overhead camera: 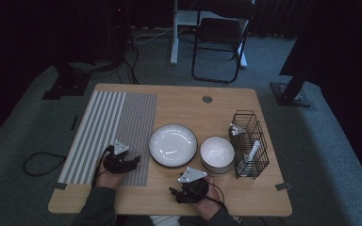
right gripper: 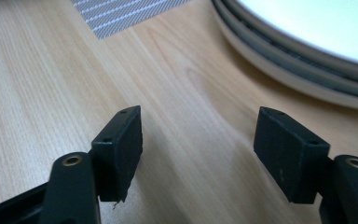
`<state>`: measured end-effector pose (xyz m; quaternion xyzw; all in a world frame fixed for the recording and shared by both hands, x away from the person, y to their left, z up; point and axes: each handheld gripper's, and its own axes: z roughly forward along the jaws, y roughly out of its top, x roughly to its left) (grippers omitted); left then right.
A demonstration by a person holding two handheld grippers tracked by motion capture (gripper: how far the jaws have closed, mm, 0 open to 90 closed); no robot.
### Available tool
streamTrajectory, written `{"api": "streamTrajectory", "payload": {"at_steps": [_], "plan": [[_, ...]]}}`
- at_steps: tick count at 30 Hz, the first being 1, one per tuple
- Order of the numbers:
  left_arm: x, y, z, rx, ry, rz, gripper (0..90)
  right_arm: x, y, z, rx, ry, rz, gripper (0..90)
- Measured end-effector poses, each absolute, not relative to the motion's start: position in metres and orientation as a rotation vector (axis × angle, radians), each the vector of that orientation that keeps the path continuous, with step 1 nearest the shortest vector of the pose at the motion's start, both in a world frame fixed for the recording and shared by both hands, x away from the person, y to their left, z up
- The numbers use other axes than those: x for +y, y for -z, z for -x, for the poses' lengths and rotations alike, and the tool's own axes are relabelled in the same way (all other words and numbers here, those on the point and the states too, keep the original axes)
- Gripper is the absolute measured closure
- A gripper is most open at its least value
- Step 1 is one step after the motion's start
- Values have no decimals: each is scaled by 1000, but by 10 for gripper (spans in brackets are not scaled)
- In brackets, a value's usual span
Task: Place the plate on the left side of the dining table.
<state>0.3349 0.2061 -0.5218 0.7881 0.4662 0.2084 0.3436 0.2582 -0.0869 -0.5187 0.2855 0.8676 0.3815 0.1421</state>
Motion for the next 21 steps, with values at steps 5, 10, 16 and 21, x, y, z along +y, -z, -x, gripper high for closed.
{"api": "streamTrajectory", "payload": {"at_steps": [5,10,16,21], "plan": [[206,522,-335,1211,-541,-2048,389,-88,509,-259,2469,-1115,-824,350],[206,522,-335,1211,-539,-2048,380,-88,502,-261,2443,-1126,-829,353],[205,522,-335,1205,-531,-2055,353,-87,498,-263,2408,-1124,-834,390],[203,522,-335,1195,-531,-2070,296,-87,496,-265,2393,-1113,-850,416]]}}
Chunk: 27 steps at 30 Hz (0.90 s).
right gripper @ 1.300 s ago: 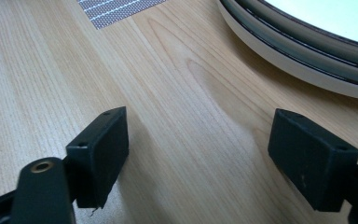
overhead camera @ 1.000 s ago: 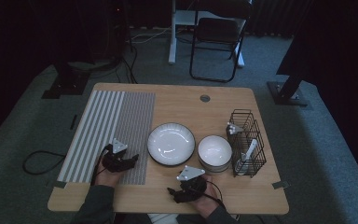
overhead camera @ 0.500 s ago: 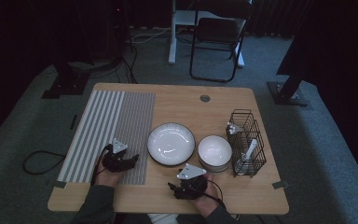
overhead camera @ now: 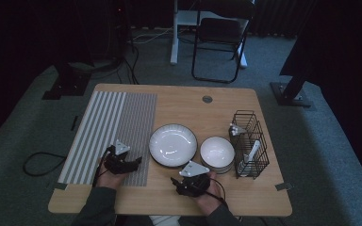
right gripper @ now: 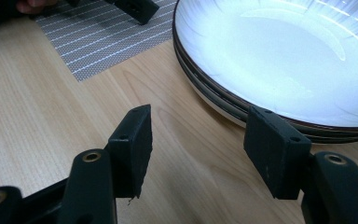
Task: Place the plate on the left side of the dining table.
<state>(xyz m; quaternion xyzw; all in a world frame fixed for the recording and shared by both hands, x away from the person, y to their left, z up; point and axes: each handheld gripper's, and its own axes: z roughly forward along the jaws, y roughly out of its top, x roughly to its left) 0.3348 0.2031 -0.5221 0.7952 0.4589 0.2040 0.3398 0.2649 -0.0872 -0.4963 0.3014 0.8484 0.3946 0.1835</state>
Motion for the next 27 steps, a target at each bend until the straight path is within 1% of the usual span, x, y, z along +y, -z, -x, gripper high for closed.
{"api": "streamTrajectory", "payload": {"at_steps": [8,16,20,25,27], "plan": [[203,522,-335,1191,-524,-2074,277,-87,494,-268,2387,-1099,-865,433],[204,522,-335,1197,-512,-2062,278,-86,490,-269,2342,-1074,-867,456],[208,521,-336,1221,-496,-2039,324,-86,489,-269,2316,-1052,-880,457],[209,516,-335,1234,-489,-2027,342,-88,488,-270,2298,-1057,-885,461],[211,512,-336,1235,-460,-2016,362,-88,487,-271,2293,-1061,-892,472]]}}
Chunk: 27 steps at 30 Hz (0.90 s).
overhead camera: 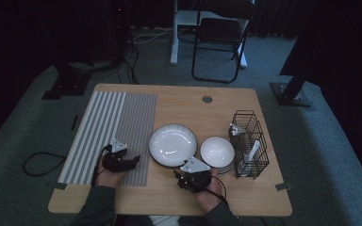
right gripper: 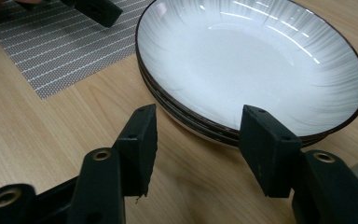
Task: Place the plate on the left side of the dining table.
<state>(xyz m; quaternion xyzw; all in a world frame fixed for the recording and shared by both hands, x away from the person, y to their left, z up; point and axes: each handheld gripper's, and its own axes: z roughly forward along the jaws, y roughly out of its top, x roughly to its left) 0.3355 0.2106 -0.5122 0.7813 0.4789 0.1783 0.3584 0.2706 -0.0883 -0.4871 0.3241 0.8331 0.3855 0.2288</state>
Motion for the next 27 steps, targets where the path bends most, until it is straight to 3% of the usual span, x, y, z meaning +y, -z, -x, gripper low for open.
{"api": "streamTrajectory", "payload": {"at_steps": [12,27], "plan": [[213,498,-339,1185,-409,-1966,527,-88,485,-276,2276,-1064,-904,563],[189,469,-375,1111,-405,-2000,552,-93,487,-278,2263,-1055,-925,599]]}}
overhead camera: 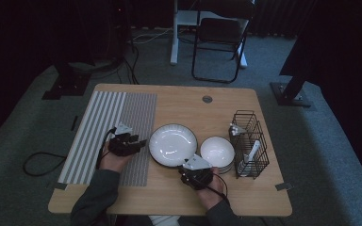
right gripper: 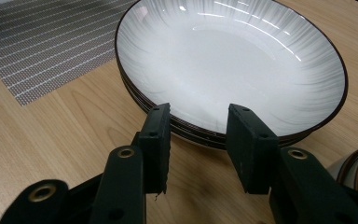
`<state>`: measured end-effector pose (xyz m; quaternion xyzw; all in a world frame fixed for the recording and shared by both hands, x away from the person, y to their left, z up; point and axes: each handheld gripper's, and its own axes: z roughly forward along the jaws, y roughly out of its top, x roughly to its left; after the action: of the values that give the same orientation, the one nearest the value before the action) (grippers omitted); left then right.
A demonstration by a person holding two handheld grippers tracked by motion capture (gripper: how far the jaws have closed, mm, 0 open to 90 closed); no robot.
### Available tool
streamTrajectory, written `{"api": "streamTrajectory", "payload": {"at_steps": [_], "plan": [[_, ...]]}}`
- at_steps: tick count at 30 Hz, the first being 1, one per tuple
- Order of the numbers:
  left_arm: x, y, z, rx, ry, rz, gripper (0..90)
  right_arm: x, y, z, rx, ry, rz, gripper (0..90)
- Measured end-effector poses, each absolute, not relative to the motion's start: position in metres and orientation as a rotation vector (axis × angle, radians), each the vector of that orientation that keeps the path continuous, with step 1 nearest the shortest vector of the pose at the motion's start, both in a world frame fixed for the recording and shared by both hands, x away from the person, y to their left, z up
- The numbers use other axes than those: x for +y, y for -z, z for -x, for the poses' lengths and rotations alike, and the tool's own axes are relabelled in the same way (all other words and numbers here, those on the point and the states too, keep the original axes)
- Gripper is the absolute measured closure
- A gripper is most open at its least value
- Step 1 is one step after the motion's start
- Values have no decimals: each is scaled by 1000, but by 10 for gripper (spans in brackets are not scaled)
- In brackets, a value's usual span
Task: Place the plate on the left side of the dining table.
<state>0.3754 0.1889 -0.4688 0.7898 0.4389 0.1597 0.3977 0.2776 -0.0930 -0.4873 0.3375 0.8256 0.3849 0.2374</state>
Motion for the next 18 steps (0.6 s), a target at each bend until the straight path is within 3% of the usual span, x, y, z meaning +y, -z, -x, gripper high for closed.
{"api": "streamTrajectory", "payload": {"at_steps": [7,18], "plan": [[170,458,-395,1058,-447,-2042,579,-94,488,-277,2258,-1057,-937,614],[152,460,-422,1060,-407,-2042,607,-95,489,-277,2250,-1053,-953,645]]}}
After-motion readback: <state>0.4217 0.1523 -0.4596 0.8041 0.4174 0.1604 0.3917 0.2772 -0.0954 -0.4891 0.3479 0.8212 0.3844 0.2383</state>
